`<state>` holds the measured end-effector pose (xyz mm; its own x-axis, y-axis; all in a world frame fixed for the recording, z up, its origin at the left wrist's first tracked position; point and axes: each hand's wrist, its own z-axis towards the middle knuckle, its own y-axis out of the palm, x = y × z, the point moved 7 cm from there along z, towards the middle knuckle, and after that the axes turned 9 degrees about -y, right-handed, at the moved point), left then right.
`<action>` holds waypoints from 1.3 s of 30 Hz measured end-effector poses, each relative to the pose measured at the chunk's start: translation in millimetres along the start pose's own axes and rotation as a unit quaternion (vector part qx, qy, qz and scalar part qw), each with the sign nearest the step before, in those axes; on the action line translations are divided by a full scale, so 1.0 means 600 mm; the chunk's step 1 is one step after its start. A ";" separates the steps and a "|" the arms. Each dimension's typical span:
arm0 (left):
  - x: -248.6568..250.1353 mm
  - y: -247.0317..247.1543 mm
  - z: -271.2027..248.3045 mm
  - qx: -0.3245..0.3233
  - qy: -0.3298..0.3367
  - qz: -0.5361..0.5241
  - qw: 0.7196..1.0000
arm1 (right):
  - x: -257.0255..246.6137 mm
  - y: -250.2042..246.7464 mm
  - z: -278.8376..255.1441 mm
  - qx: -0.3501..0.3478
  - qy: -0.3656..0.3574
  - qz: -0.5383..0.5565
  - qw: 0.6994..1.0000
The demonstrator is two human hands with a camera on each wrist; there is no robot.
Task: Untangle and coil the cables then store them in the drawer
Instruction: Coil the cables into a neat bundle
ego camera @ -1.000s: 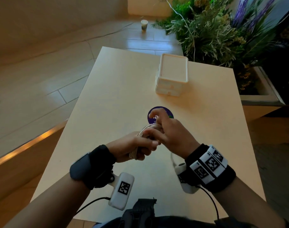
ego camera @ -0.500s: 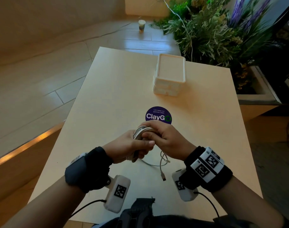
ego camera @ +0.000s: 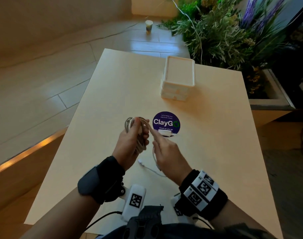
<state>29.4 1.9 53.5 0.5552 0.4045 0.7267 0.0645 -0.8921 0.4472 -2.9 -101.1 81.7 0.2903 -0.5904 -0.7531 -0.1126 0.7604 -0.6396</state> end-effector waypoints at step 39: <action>0.052 -0.032 0.037 0.153 0.157 0.174 0.960 | -0.027 -0.005 0.007 -0.103 -0.091 -0.050 0.989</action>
<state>63.9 27.1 56.1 0.3128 0.0685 0.9474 0.1878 -0.9822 0.0090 -3.0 -92.7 96.5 0.4734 -0.5872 -0.6566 -0.2610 0.6185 -0.7412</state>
